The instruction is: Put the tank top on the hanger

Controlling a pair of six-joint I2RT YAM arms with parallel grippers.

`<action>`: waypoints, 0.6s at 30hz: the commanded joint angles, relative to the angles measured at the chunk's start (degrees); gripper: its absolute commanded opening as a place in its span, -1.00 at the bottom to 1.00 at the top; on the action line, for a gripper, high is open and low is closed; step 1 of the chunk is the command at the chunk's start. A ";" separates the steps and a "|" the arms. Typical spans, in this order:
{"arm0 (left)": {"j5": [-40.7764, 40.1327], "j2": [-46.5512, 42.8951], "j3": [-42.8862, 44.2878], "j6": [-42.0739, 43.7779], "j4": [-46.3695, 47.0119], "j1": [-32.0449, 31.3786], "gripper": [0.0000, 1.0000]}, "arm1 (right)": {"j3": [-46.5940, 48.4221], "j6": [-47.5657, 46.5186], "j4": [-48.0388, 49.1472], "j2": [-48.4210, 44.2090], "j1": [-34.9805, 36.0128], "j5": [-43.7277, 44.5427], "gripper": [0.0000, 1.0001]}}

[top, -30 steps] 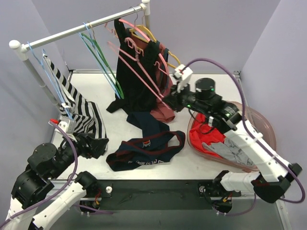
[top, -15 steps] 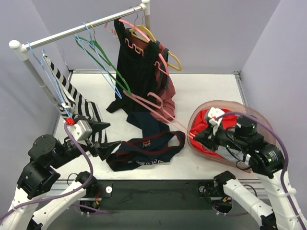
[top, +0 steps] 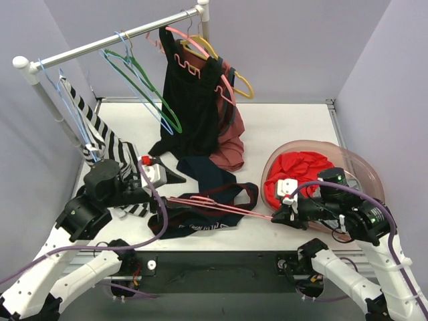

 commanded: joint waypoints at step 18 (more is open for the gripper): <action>5.54 0.79 -11.50 -5.50 7.87 -4.91 -1.00 | 4.15 -2.50 2.10 9.21 2.52 -10.91 -1.00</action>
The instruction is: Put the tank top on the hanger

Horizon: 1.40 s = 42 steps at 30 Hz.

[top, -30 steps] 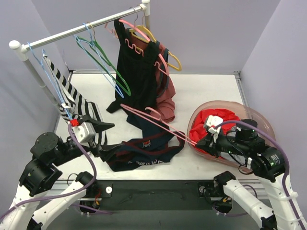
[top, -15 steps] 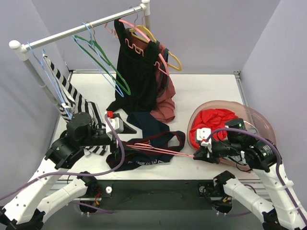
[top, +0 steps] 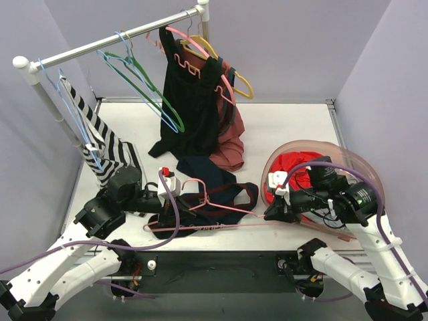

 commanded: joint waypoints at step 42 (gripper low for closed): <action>-53.03 -16.12 -6.24 -43.13 -12.85 -11.81 0.65 | 1.06 21.29 18.78 10.57 2.52 4.50 -1.00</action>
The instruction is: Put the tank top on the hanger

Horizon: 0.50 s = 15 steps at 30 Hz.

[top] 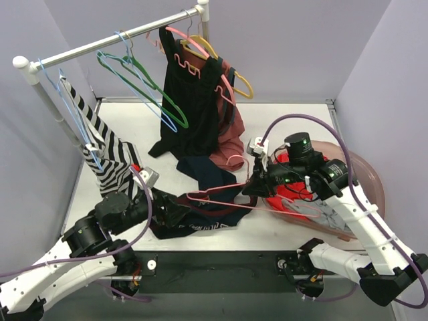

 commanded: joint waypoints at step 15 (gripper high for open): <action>-14.20 3.78 -2.39 -56.87 -21.56 0.32 0.61 | -4.35 -4.14 -1.19 -3.45 -3.03 3.59 -1.00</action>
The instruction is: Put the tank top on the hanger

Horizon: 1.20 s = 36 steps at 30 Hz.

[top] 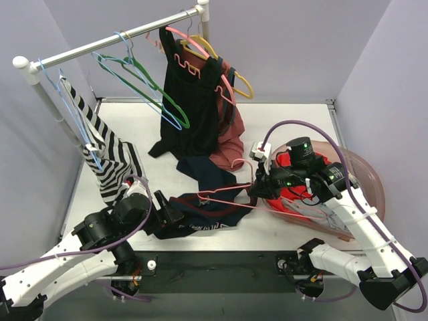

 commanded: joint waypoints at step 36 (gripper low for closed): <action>7.92 -31.47 -16.92 -5.68 14.83 0.70 -1.00 | -2.71 -4.37 3.07 5.96 12.71 -9.06 -1.00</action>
